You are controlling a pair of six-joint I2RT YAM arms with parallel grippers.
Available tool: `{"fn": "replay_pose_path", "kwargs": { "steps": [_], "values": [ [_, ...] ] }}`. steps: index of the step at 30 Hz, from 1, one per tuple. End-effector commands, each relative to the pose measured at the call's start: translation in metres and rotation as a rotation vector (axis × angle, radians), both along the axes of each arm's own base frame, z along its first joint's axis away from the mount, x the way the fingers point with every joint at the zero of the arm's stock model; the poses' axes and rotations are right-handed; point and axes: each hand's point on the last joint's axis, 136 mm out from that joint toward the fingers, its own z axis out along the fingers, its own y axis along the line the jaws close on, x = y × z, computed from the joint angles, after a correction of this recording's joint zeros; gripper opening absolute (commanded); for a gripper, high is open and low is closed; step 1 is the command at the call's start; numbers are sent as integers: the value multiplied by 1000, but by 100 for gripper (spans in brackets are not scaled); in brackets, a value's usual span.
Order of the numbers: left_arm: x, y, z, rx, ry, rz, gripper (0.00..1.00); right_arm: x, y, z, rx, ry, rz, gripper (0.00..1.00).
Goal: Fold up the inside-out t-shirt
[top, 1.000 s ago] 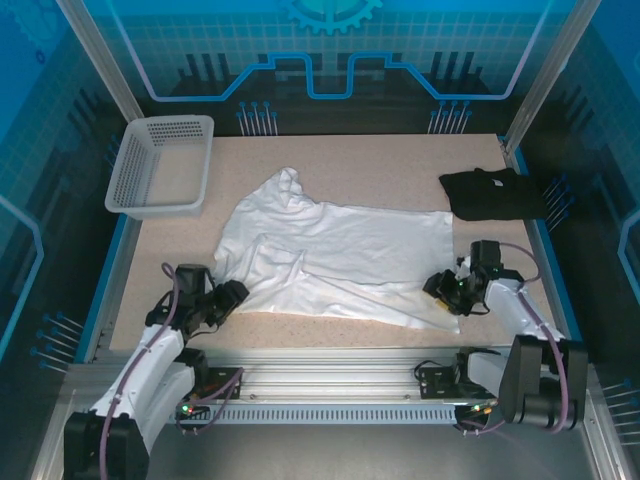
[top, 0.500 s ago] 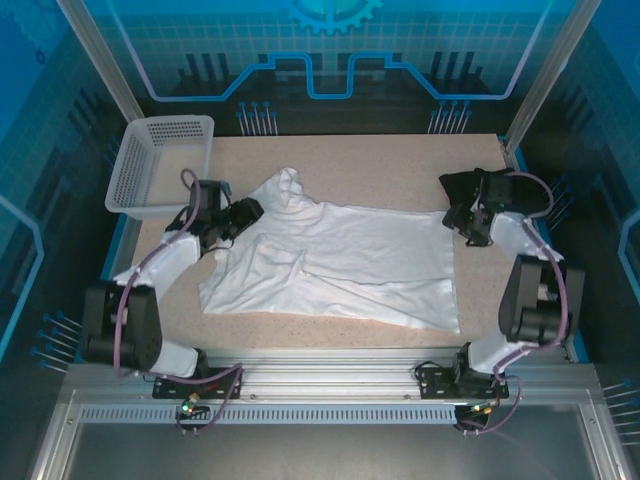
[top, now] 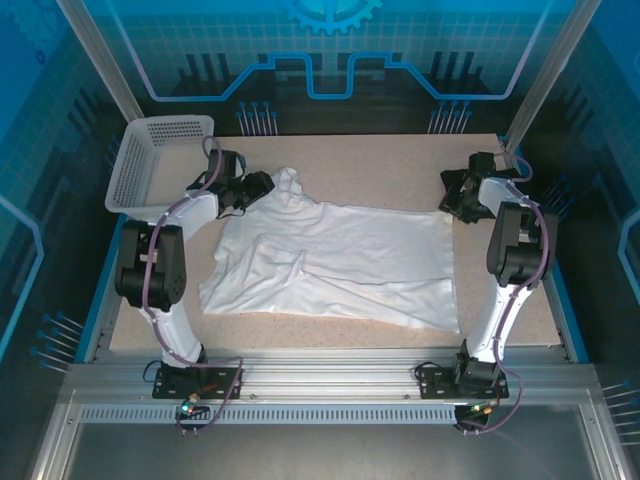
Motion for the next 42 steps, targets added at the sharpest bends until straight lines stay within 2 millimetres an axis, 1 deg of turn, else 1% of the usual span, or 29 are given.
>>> {"fn": "replay_pose_path", "kwargs": {
  "steps": [1, 5, 7, 9, 15, 19, 21, 24, 29, 33, 37, 41, 42],
  "values": [
    [9, -2, -3, 33, 15, -29, 59, -4, 17, -7, 18, 50, 46, 43],
    [14, -4, -7, 29, 24, -40, 59, -9, 15, -9, -11, 65, 46, 46],
    [14, -4, -7, 28, 21, -41, 58, -11, 14, -11, -23, 78, 50, 46],
    [15, -4, -6, 26, 18, -42, 59, -13, 14, -12, -25, 86, 54, 43],
    [22, -6, -10, 28, 29, -53, 58, -10, 12, -17, -47, 103, 70, 28],
    [28, -7, -12, 35, 39, -62, 58, -6, 14, -17, -54, 97, 95, 14],
    [31, -9, -13, 36, 48, -73, 58, -3, 17, -14, -50, 81, 112, 8],
    [38, -11, -18, 48, 68, -85, 58, 1, 23, -2, -68, 40, 151, 0],
    [54, -15, -31, 64, 116, -101, 58, 3, 36, 20, -72, -39, 197, 0],
    [71, -21, -40, 59, 146, -108, 57, 2, 42, 32, -71, -69, 212, 0],
    [86, -31, -46, 62, 166, -132, 55, 1, 45, 38, -59, -83, 217, 0],
    [99, -40, -59, 70, 207, -144, 54, 3, 49, 40, -40, -89, 223, 0],
    [103, -42, -59, 73, 213, -145, 54, 4, 49, 40, -38, -93, 224, 0]
  ]
}}
